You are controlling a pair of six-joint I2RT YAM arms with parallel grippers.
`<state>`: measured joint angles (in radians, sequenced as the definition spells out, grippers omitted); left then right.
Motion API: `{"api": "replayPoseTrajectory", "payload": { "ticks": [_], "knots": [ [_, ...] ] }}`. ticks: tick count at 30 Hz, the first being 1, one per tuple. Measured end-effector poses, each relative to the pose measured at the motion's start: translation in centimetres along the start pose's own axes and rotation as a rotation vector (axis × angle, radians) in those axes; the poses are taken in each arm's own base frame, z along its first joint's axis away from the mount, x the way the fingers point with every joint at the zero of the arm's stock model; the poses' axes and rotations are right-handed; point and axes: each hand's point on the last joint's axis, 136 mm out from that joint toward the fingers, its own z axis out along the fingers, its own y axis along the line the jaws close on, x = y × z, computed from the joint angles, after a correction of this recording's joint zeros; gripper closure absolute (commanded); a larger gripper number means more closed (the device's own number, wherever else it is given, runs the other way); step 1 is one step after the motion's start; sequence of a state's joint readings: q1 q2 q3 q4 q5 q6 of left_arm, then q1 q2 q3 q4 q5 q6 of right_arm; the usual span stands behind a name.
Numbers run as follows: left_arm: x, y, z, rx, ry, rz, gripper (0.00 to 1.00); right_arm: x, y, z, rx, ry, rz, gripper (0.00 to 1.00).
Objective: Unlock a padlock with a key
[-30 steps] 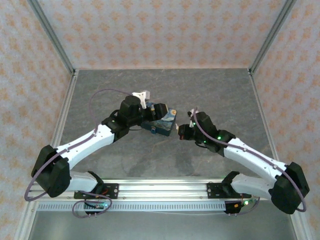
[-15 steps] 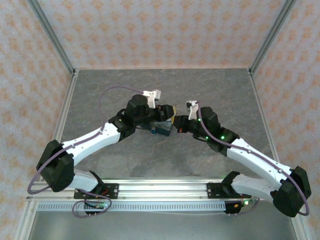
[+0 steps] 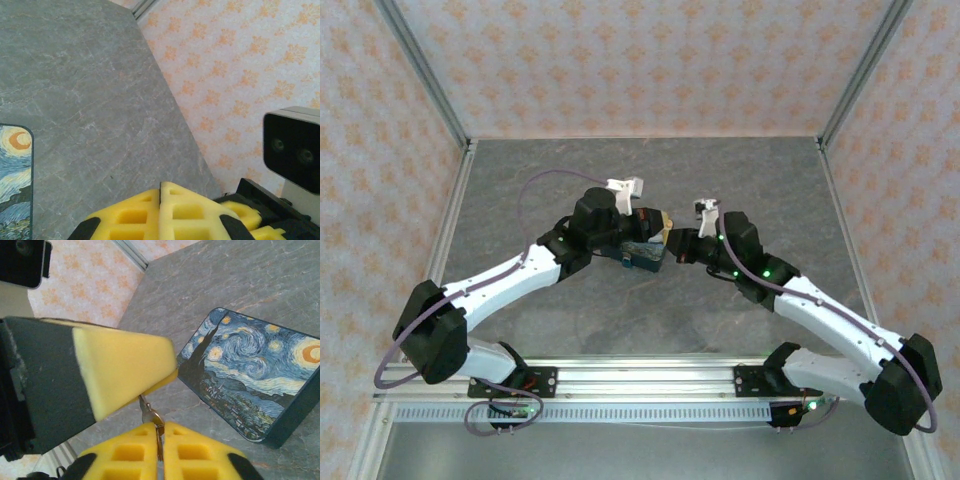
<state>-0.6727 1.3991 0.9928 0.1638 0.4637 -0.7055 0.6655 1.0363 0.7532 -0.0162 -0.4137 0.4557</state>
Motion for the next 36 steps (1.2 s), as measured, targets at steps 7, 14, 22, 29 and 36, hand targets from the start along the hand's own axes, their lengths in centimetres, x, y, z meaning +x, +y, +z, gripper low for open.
{"api": "replayPoseTrajectory", "payload": {
  "ticks": [7, 14, 22, 29, 36],
  "knots": [
    [-0.9, -0.9, -0.3, -0.005, -0.006, 0.034, 1.00, -2.6, -1.7, -1.8, -0.065, -0.066, 0.074, 0.56],
    [-2.1, -2.3, -1.2, 0.020, -0.033, 0.063, 1.00, -4.0, -0.1, -2.9, -0.239, -0.106, 0.106, 0.48],
    [-2.3, -2.7, -1.5, 0.027, -0.040, 0.066, 1.00, -3.5, 2.4, -2.3, -0.353, -0.069, 0.103, 0.50],
    [-2.3, -2.7, -1.5, 0.027, -0.040, 0.066, 1.00, -2.2, 2.6, -1.0, -0.362, -0.017, 0.120, 0.57],
    [-2.3, -2.7, -1.5, 0.026, -0.040, 0.066, 1.00, -1.8, 2.4, -0.4, -0.355, 0.003, 0.135, 0.69]
  ]
}}
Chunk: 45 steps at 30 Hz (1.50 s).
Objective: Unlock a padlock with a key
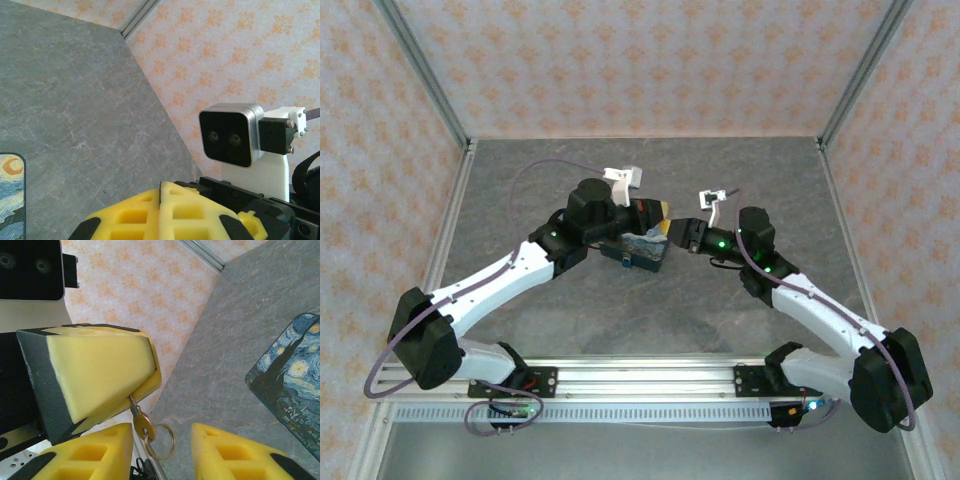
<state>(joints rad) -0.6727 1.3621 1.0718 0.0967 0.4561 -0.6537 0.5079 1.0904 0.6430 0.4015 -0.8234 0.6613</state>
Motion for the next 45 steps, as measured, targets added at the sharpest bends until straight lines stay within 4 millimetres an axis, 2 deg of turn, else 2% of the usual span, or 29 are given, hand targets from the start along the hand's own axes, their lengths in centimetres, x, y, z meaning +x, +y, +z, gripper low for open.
{"api": "replayPoseTrajectory", "payload": {
  "ticks": [9, 21, 24, 28, 30, 34, 39, 43, 45],
  "knots": [
    [-0.1, 0.2, 0.0, -0.014, -0.009, 0.000, 1.00, -0.3, 0.4, -0.1, -0.004, -0.013, -0.011, 0.90],
    [-0.4, -0.1, -0.4, -0.011, -0.021, 0.011, 1.00, -0.6, 0.6, -0.6, 0.012, -0.040, -0.023, 0.99],
    [-0.3, 0.1, -0.4, -0.018, -0.018, 0.012, 0.86, -0.6, 0.5, -0.6, 0.023, -0.040, -0.023, 1.00],
    [-0.2, 0.7, -0.8, -0.059, -0.015, 0.030, 0.53, -0.5, -0.4, -0.9, 0.075, -0.041, -0.036, 1.00],
    [-0.3, 1.0, -1.3, -0.085, -0.022, 0.046, 0.42, -0.2, -1.1, -1.0, 0.115, -0.033, -0.044, 1.00],
    [-0.8, 1.5, -3.1, -0.144, -0.039, 0.066, 0.31, 0.2, -2.8, -1.1, 0.202, -0.005, -0.055, 1.00],
    [-1.4, 3.1, -6.0, -0.250, -0.078, 0.088, 0.21, 1.0, -5.8, 0.2, 0.281, 0.052, -0.029, 1.00],
    [0.4, 5.7, -7.8, -0.357, -0.058, 0.098, 0.18, 2.0, -8.7, 2.0, 0.332, 0.113, 0.021, 1.00],
    [2.1, 7.9, -8.3, -0.431, -0.024, 0.096, 0.18, 2.3, -9.9, 3.1, 0.349, 0.145, 0.043, 1.00]
  ]
}}
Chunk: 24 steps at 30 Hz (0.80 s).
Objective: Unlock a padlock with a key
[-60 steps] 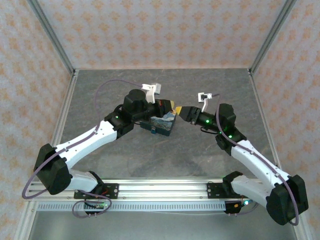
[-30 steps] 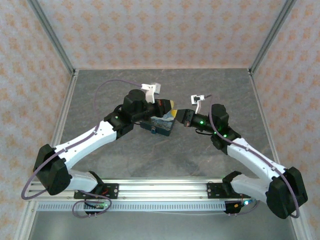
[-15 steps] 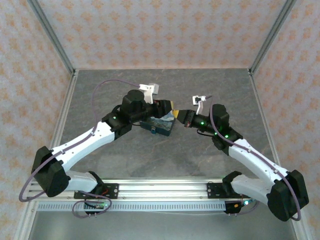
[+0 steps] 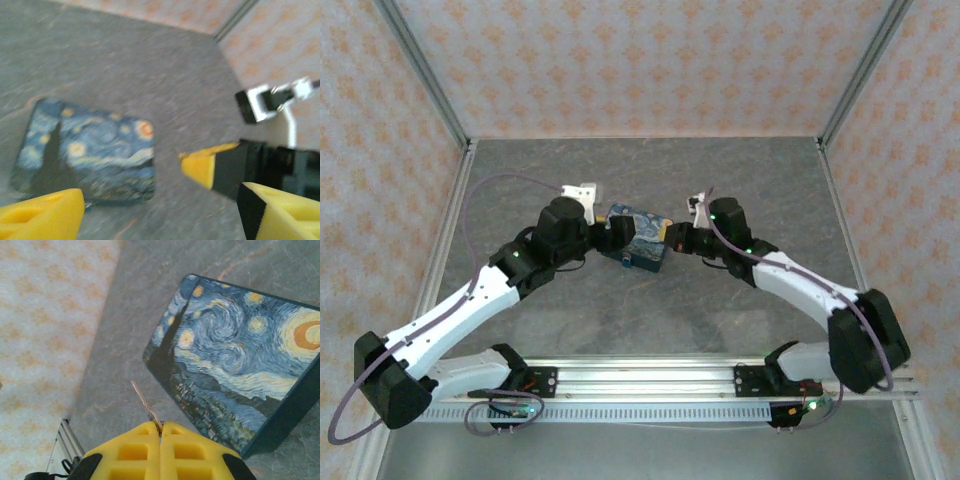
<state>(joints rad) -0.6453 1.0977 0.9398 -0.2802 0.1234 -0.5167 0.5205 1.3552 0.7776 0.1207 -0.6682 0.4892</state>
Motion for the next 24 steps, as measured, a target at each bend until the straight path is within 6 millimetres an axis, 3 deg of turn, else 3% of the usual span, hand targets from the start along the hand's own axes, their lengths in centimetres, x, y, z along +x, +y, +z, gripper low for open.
{"api": "replayPoseTrajectory", "payload": {
  "ticks": [5, 8, 18, 24],
  "knots": [
    [4.4, 3.9, 1.0, -0.127, 0.094, 0.015, 0.18, -0.7, -0.5, 2.9, 0.008, 0.038, 0.019, 1.00],
    [5.9, 5.0, 1.5, -0.154, 0.128, 0.019, 0.18, -1.4, -0.7, 4.4, 0.000, 0.040, 0.024, 1.00],
    [8.5, 6.5, 3.4, -0.192, 0.193, 0.024, 0.17, -1.4, -2.5, 8.9, 0.000, 0.090, 0.070, 1.00],
    [9.5, 7.0, 4.6, -0.205, 0.225, 0.035, 0.17, -0.9, -3.3, 9.6, 0.011, 0.106, 0.094, 1.00]
  ]
}}
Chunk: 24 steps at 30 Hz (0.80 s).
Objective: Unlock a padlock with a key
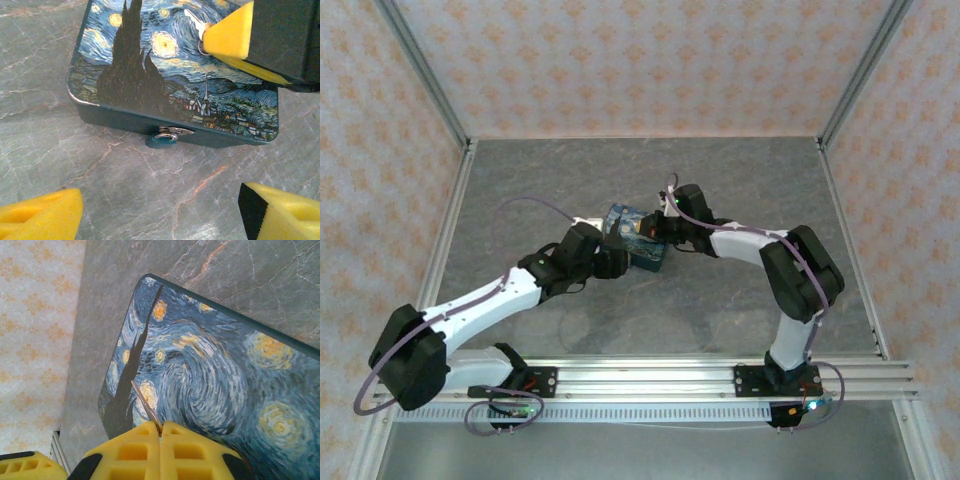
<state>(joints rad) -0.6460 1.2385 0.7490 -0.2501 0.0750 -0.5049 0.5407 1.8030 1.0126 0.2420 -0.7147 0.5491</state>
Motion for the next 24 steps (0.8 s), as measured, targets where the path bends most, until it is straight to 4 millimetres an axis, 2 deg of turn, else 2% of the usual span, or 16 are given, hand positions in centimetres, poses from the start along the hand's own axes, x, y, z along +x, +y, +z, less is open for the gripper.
{"api": "replayPoseTrajectory", "payload": {
  "ticks": [15, 24],
  "knots": [
    [2.4, -0.5, 4.2, 0.081, 0.018, 0.109, 0.18, 0.2, -0.2, 0.1, 0.014, -0.005, -0.013, 1.00],
    [3.2, -0.7, 6.4, 0.098, 0.032, 0.147, 0.24, 0.2, -0.3, 0.2, 0.019, -0.005, -0.020, 1.00]
  ]
}}
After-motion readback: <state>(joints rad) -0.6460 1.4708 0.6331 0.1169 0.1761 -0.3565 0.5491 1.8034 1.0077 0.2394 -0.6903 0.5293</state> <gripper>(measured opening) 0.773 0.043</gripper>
